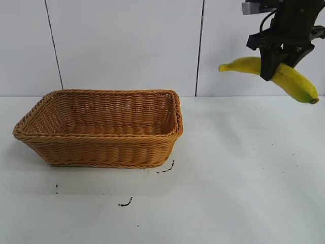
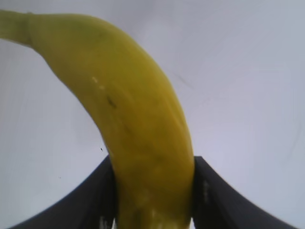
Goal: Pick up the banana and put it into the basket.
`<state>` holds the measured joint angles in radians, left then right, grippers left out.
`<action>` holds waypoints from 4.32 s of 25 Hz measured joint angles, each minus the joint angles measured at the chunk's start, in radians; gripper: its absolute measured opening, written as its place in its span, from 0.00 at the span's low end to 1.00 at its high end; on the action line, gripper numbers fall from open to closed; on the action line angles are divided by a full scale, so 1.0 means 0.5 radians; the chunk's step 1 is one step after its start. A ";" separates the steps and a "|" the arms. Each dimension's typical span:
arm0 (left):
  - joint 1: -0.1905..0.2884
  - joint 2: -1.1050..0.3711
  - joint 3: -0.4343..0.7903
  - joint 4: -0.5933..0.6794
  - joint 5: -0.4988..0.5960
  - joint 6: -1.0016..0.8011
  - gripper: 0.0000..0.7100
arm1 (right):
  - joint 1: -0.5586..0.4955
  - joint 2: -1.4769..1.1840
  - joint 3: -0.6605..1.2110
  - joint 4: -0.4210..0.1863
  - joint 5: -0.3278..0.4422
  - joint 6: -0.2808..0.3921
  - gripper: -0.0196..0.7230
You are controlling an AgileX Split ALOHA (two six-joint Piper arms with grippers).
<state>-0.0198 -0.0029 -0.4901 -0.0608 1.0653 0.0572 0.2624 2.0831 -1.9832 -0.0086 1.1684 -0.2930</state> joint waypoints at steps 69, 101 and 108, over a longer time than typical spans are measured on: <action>0.000 0.000 0.000 0.000 0.000 0.000 0.98 | -0.260 0.417 -0.402 -0.088 -0.165 0.586 0.95; 0.000 0.000 0.000 0.000 0.000 0.000 0.98 | -0.531 -1.136 1.277 0.164 0.091 0.476 0.95; 0.000 0.000 0.000 0.000 0.000 0.000 0.98 | -0.531 -1.912 2.117 0.164 0.019 0.422 0.95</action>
<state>-0.0198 -0.0029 -0.4901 -0.0608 1.0653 0.0572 -0.0030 1.1272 -0.9246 0.0733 1.1777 -0.0819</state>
